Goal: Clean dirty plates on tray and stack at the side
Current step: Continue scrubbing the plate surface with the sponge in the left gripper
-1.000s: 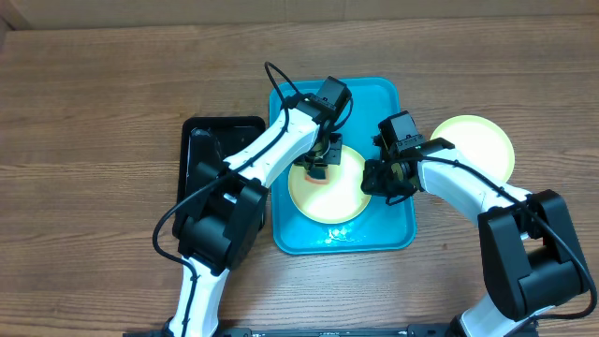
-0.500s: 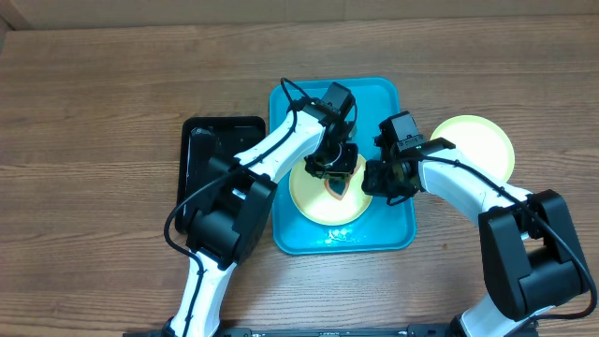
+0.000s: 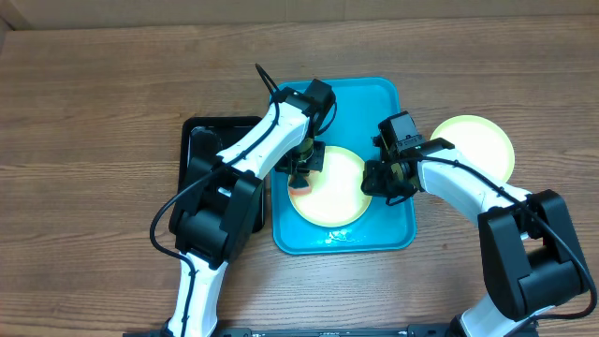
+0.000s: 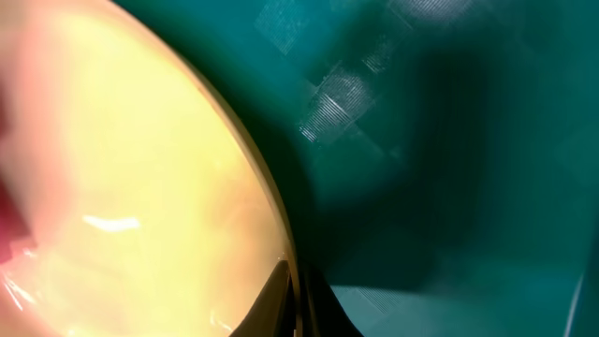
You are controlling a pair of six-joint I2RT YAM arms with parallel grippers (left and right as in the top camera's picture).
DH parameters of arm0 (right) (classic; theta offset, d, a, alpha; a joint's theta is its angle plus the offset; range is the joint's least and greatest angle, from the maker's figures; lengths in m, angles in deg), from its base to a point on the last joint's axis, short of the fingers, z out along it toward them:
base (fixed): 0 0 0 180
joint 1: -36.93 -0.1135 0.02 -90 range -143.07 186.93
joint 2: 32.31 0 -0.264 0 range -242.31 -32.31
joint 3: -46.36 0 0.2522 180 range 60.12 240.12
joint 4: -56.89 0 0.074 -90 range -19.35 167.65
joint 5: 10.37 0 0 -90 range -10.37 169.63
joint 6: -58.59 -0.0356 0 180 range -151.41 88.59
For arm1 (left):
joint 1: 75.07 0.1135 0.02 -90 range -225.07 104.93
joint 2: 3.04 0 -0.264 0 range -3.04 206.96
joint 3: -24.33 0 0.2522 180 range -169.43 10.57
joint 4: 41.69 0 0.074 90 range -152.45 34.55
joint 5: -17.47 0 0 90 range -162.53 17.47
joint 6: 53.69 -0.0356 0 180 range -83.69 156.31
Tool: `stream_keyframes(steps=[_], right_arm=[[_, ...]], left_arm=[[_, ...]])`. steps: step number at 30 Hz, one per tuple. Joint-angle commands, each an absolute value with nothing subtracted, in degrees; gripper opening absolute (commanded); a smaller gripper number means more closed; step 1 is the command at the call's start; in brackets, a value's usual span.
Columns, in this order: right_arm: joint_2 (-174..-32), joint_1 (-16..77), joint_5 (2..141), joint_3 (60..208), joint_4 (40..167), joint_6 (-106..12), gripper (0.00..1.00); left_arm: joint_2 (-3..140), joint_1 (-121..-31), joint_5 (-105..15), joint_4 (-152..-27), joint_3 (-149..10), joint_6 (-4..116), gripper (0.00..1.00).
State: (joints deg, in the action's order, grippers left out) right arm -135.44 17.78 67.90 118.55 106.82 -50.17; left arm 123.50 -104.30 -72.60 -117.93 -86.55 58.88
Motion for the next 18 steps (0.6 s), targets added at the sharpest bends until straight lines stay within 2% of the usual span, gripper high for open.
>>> stream_keyframes(steps=[1, 10, 18], right_arm=[[-136.71, 17.91, 71.18, 116.96, 107.32, -49.63, 0.04], [-136.71, 17.91, 71.18, 116.96, 107.34, -49.63, 0.04], [-136.71, 17.91, 71.16, 116.96, 107.38, -49.63, 0.04]], left_arm=[[121.82, -104.15, -76.73, -114.91, -85.89, 60.10, 0.04], [123.31, -105.77, -51.10, -102.08, -85.02, 57.94, 0.04], [125.71, -109.27, -48.43, -103.78, -84.47, 57.96, 0.04]])
